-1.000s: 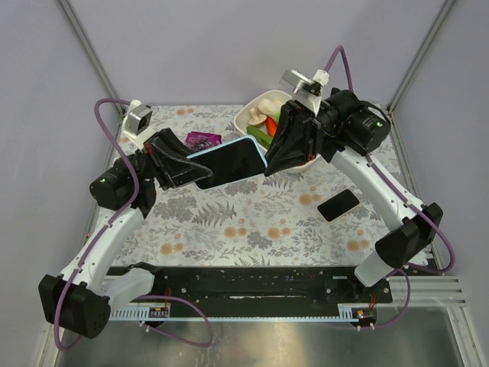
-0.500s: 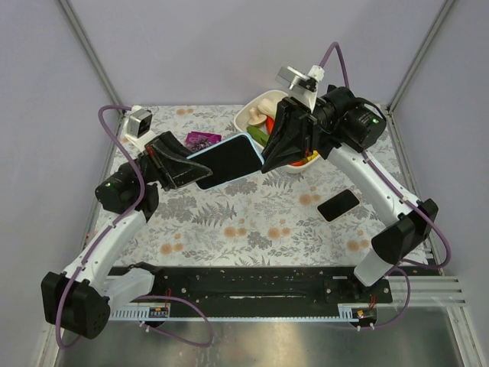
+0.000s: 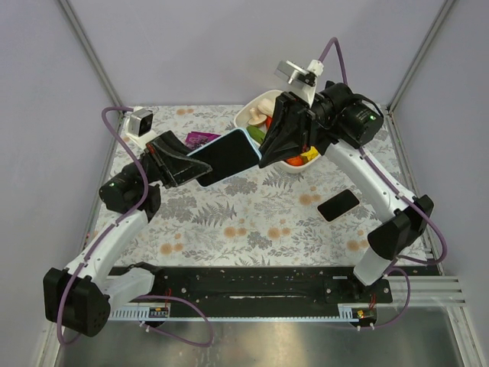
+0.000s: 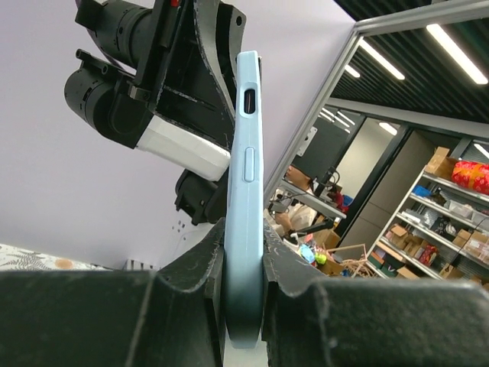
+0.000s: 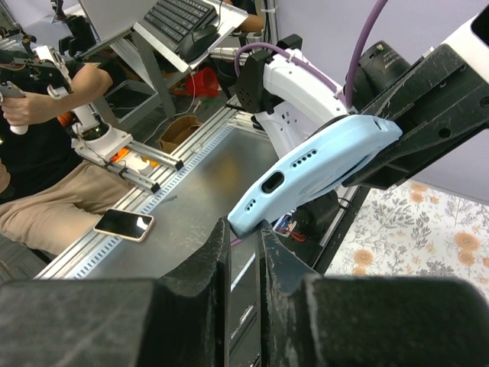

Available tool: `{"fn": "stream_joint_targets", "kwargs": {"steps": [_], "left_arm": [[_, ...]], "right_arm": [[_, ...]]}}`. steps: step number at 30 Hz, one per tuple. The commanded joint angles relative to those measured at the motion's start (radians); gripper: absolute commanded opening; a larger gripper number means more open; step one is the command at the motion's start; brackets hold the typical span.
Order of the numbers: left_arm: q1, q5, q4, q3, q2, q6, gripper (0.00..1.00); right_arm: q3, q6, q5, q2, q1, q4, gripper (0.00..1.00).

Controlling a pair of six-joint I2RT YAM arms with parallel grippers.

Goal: Take the phone out of the phone case
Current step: Remove the phone case from the phone.

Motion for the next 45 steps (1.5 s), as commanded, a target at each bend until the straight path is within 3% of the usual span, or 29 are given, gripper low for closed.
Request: {"fn": "stream_joint_targets", "kwargs": {"steps": [1,11,18,24,29,33,34,35,36,38,41,45], "left_arm": [[-0.112,0.005,0.233,0.022,0.042,0.019,0.0],[-0.118,0.026,0.234,0.033,0.038,0.029,0.0],[-0.06,0.022,0.226,0.009,0.024,0.052,0.0],[-0.015,0.035,0.196,0.006,0.004,0.08,0.0],[0.028,0.078,0.049,0.034,-0.002,0.181,0.0],[0.055,0.104,-0.164,0.072,0.001,0.317,0.0],[0.063,0.111,-0.233,0.091,0.001,0.359,0.0],[0.074,0.121,-0.313,0.109,0.002,0.412,0.0],[0.08,0.132,-0.426,0.135,0.002,0.478,0.0],[0.089,0.164,-0.77,0.215,-0.002,0.705,0.0],[0.089,0.103,-1.494,0.417,0.015,1.263,0.0],[0.087,0.057,-1.781,0.526,0.03,1.525,0.0]], "right_arm": [[-0.009,-0.083,-0.011,0.171,0.085,0.078,0.02],[0.044,-0.053,-0.014,0.223,0.088,0.076,0.02],[0.067,0.046,-0.063,0.223,0.059,0.056,0.06],[0.009,0.095,-0.071,0.186,0.002,0.056,0.17],[0.07,0.193,-0.071,0.22,-0.08,0.058,0.49],[0.311,0.275,-0.072,0.297,-0.125,0.029,0.56],[0.322,0.199,-0.074,0.288,-0.131,-0.032,0.68],[0.363,0.174,-0.072,0.295,-0.136,-0.081,0.72],[0.397,0.174,-0.072,0.3,-0.14,-0.086,0.82],[0.463,0.155,-0.072,0.297,-0.157,-0.111,0.85],[0.562,0.065,-0.071,0.294,-0.192,-0.222,0.92],[0.728,-0.186,-0.043,0.303,-0.22,-0.55,1.0]]}}
